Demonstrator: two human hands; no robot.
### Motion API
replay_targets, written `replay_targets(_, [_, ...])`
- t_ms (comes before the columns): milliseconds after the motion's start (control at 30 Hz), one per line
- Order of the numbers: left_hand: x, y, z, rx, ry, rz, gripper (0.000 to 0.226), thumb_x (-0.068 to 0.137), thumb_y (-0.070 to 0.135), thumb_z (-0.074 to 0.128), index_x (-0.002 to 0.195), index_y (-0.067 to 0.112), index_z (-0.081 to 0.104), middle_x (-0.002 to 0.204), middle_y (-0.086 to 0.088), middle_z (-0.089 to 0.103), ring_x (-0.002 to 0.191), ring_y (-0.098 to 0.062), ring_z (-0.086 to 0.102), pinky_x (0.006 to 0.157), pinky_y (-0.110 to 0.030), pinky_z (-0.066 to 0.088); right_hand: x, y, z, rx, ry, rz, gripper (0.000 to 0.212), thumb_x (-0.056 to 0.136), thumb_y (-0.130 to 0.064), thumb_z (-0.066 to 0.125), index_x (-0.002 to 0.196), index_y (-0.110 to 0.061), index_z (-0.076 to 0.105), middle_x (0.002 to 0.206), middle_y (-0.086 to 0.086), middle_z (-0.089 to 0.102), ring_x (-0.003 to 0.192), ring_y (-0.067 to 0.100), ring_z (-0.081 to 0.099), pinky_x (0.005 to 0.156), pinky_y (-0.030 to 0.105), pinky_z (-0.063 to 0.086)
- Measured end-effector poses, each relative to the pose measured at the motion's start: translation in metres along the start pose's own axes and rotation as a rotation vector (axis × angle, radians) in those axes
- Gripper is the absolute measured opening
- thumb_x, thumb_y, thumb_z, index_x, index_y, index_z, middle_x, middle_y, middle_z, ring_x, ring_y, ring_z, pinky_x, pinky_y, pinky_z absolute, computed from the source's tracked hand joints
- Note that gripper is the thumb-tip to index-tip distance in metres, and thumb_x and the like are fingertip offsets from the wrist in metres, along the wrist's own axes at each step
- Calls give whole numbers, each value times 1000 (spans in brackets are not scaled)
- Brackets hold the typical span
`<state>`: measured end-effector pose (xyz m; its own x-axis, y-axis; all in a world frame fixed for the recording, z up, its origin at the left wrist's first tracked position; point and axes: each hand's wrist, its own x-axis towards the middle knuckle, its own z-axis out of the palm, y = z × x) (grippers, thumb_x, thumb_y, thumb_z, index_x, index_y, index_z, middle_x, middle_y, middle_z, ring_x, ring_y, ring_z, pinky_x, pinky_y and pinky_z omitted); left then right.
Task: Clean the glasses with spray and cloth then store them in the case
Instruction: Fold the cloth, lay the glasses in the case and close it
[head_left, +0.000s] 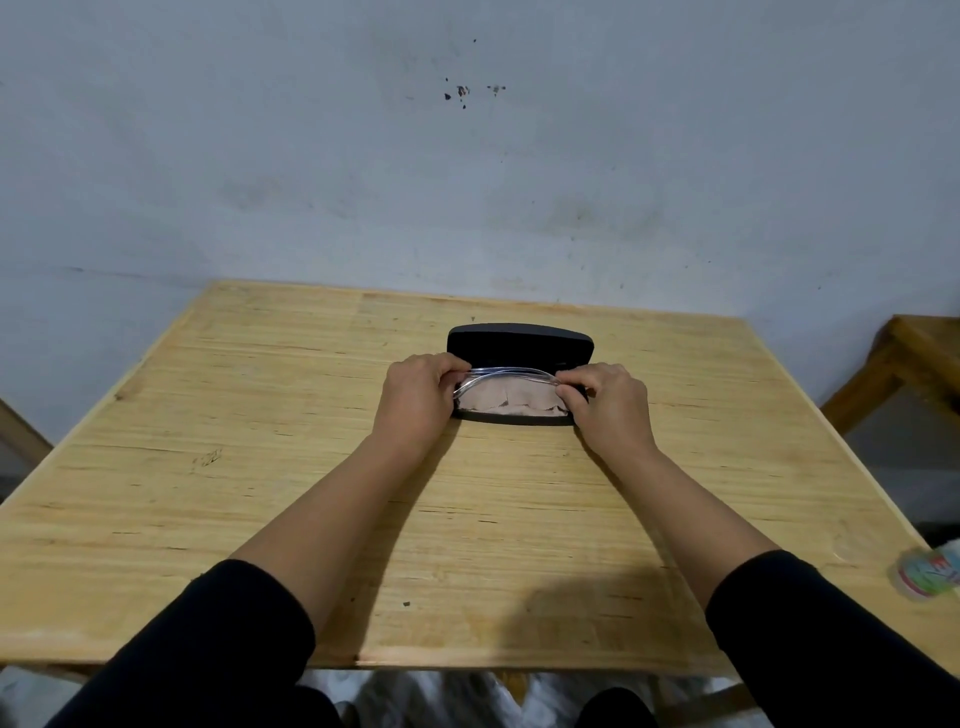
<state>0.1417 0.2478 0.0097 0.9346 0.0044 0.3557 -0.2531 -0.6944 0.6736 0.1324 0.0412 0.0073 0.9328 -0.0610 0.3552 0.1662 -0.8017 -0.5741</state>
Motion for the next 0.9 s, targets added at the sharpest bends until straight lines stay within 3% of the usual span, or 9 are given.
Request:
replay_targets(133, [-5, 1, -3, -46, 2, -32, 19, 87, 15, 61, 104, 11, 70, 99, -7, 73, 92, -19, 66, 83, -15, 40, -1, 0, -1, 27, -15, 9, 22, 81, -15, 70, 102, -8, 72, 106, 9, 69, 104, 23, 60, 89, 22, 38])
replay_targets(300, [-18, -3, -9, -175, 4, -208, 52, 76, 38, 72, 121, 17, 58, 115, -1, 66, 100, -7, 59, 89, -18, 41, -7, -3, -11, 284, 99, 236, 25, 79, -29, 71, 100, -16, 73, 100, -5, 68, 85, 5, 60, 73, 8, 42])
replay_targets(433, [-26, -4, -11, -232, -114, -267, 86, 58, 34, 86, 132, 15, 47, 121, -5, 62, 107, -12, 58, 99, -24, 43, -1, 1, -18, 567, 112, 474, 32, 80, -43, 66, 106, -24, 68, 98, -10, 69, 93, 6, 64, 87, 29, 52])
replay_targets(533, [-26, -5, -12, -248, -120, -275, 83, 61, 22, 85, 134, 14, 44, 118, -4, 65, 97, -7, 58, 96, -20, 42, 9, 5, -19, 744, -9, 523, 35, 83, -44, 64, 108, -19, 69, 94, -5, 70, 88, 12, 65, 95, 35, 51])
replay_targets(600, [-25, -5, -12, -265, -116, -286, 80, 63, 20, 84, 133, 14, 45, 117, -3, 66, 94, -5, 58, 90, -15, 41, 15, 6, -20, 795, -57, 540, 31, 83, -45, 63, 96, -19, 71, 86, 3, 69, 80, 16, 62, 95, 34, 51])
replay_targets(700, [-25, -7, -12, -300, -115, -300, 79, 63, 18, 84, 132, 14, 47, 117, -3, 66, 94, -4, 59, 81, -5, 37, 20, 6, -22, 846, -65, 589, 36, 78, -45, 67, 98, -15, 69, 87, 10, 68, 79, 20, 63, 94, 35, 52])
replay_targets(800, [-24, -8, -11, -310, -115, -303, 76, 63, 16, 84, 130, 13, 49, 117, -4, 67, 93, -2, 59, 82, -5, 37, 22, 6, -21, 897, -78, 613, 44, 68, -47, 74, 94, -11, 72, 92, 14, 69, 81, 23, 63, 93, 35, 53])
replay_targets(900, [-24, -8, -10, -298, -111, -309, 74, 63, 17, 84, 129, 14, 50, 116, -4, 67, 91, -1, 59, 78, -2, 37, 22, 4, -20, 936, -49, 635, 43, 70, -35, 77, 102, -7, 70, 99, 11, 72, 87, 21, 66, 91, 33, 54])
